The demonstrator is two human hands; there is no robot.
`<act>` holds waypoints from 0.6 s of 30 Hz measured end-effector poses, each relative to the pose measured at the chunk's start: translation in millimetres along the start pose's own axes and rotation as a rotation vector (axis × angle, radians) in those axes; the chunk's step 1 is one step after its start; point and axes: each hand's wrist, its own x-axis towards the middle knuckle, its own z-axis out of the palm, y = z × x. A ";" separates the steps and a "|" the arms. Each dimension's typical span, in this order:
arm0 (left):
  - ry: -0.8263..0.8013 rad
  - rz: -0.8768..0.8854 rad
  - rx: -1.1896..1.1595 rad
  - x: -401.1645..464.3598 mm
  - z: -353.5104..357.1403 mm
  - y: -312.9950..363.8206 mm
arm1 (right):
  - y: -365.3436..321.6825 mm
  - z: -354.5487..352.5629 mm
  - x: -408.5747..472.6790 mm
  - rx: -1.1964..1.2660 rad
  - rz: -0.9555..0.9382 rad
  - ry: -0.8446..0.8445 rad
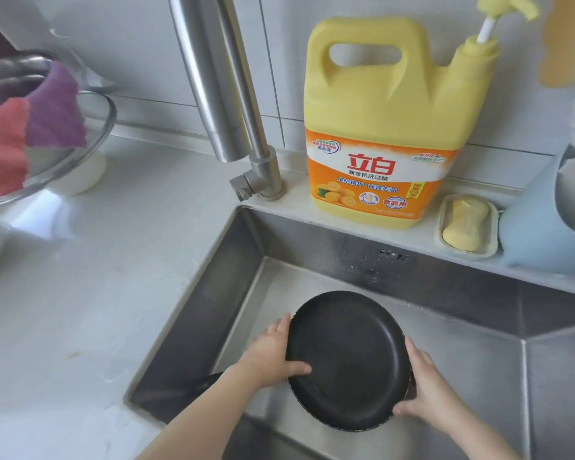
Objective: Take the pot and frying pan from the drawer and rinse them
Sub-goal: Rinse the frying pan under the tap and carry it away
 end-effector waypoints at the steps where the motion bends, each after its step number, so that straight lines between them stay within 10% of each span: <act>1: 0.133 0.020 -0.068 -3.5 -13.5 9.9 | -1.9 -0.4 -0.1 -0.009 0.001 -0.002; 7: 0.937 0.075 -0.602 -17.3 -125.0 69.6 | -9.8 -2.5 -1.6 -0.092 0.028 -0.019; 18: 0.893 -0.175 -0.479 24.7 -194.7 74.9 | -12.9 -0.8 -2.8 -0.095 0.044 -0.018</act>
